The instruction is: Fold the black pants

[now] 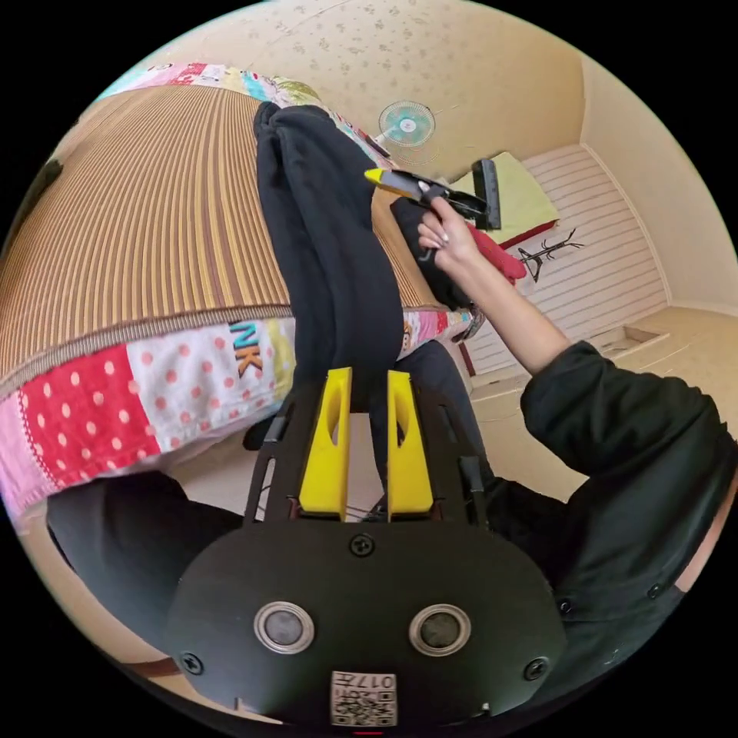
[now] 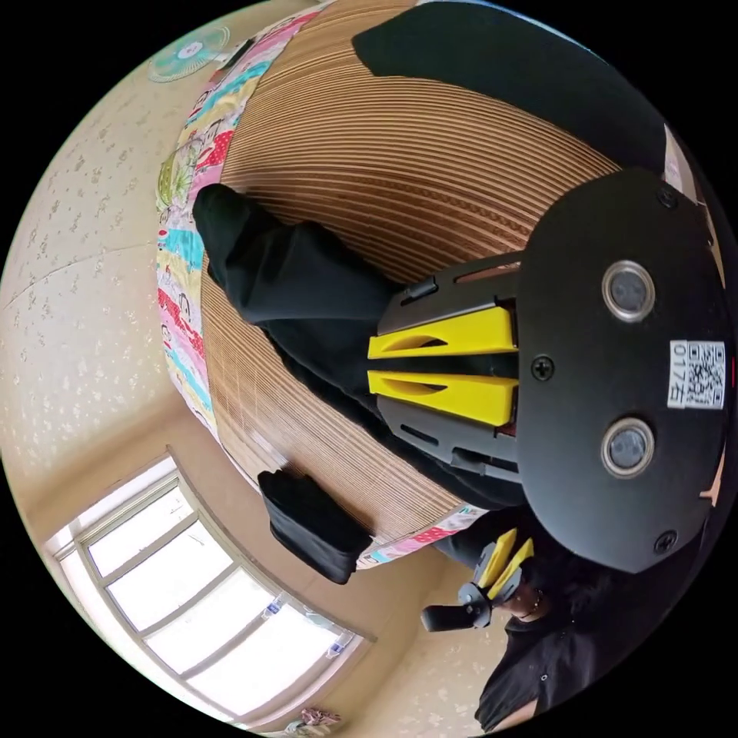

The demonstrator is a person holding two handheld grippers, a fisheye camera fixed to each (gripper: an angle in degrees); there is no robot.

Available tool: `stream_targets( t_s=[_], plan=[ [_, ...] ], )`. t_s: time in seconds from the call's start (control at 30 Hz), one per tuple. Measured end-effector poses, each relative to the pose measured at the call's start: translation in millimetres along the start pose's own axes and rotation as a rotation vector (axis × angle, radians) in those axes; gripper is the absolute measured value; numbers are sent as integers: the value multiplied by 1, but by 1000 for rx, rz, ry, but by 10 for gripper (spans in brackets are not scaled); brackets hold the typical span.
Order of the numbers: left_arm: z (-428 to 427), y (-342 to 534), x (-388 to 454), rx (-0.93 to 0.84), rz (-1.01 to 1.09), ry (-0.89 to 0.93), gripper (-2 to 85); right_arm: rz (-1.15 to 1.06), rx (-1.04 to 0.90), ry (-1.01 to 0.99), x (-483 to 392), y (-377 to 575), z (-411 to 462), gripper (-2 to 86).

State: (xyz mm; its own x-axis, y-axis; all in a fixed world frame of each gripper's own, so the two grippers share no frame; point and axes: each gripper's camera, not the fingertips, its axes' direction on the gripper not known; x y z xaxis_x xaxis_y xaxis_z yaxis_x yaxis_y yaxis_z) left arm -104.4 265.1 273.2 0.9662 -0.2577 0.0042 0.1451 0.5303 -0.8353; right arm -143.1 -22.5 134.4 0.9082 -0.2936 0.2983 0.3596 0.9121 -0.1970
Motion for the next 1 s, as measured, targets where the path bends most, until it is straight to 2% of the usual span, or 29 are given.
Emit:
stream_targets(
  t_s=[0.17,0.33,0.4,0.47,0.57,0.6,0.77,0.93,1.0],
  plan=[
    [34,6,0,8,18,-1,66,1,-22,-37,-13,-23,15,77],
    [12,30,6,51,147,146,38,-19,85,-48,-40,-111,27,98],
    [-22,45,37,104,398,139,32,-34,75,63,-51,-147,43,107],
    [-34,53,47,76,490,127,30,-1,42,150,-50,-180,68,118],
    [-17,55,26,-60,457,105,31,112,-23,245,-26,-216,110,125],
    [-9,53,12,-117,408,137,31,154,-39,342,-16,-224,125,125],
    [-7,52,4,-163,416,201,31,159,-199,519,9,-233,186,102],
    [-5,58,18,-192,474,190,29,102,174,632,-49,-211,138,43],
    [-3,61,22,-216,487,190,30,47,183,629,-62,-207,141,40]
  ],
)
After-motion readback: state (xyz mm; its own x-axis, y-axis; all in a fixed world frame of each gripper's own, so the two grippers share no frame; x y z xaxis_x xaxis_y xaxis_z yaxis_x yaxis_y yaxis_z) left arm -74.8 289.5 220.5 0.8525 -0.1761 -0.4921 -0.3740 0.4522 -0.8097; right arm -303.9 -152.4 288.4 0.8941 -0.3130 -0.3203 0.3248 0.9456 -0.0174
